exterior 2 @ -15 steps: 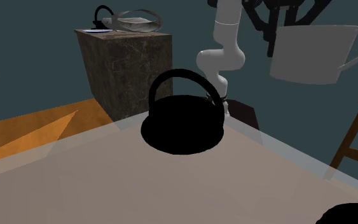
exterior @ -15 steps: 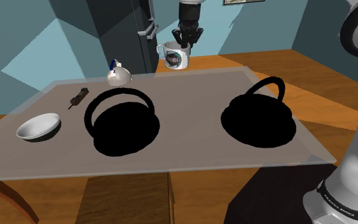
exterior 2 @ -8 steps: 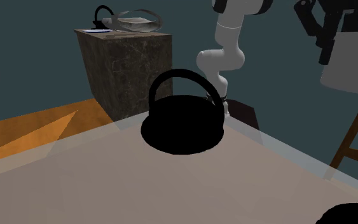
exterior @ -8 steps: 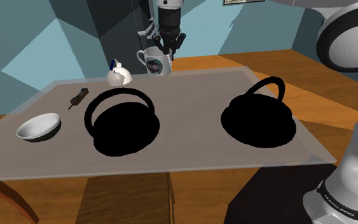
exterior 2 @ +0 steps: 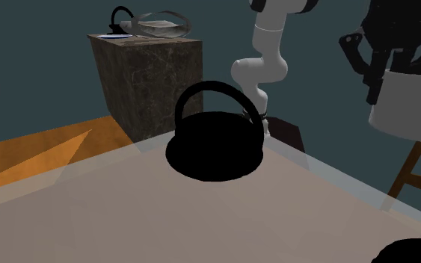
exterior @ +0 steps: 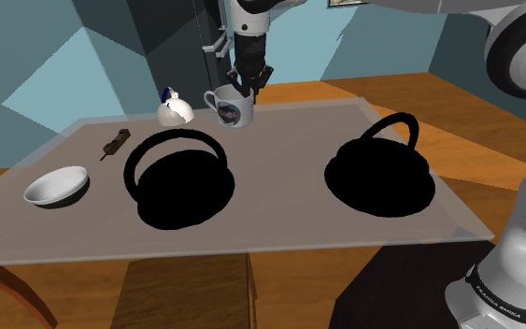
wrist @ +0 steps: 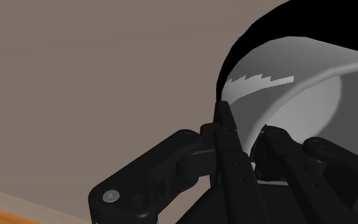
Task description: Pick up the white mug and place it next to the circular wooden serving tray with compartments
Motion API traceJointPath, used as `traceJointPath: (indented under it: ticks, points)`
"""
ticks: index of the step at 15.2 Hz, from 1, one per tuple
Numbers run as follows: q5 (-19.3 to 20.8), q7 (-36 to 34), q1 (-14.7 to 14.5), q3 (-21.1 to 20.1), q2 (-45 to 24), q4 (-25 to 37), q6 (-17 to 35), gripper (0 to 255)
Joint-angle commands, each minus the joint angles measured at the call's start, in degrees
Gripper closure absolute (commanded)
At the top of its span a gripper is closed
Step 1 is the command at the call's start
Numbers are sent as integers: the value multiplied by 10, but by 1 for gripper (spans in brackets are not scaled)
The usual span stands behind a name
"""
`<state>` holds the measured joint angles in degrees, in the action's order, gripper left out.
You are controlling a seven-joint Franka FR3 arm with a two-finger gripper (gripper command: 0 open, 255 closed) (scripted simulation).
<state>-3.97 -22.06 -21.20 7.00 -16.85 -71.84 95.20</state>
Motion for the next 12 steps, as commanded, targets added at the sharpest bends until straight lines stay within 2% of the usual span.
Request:
traceJointPath:
  ticks: [1, 12]
  points:
    - [1, 1, -1, 0, 6, -23, 18, 255]
    - [2, 3, -4, -1, 22, -131, 110, 255]
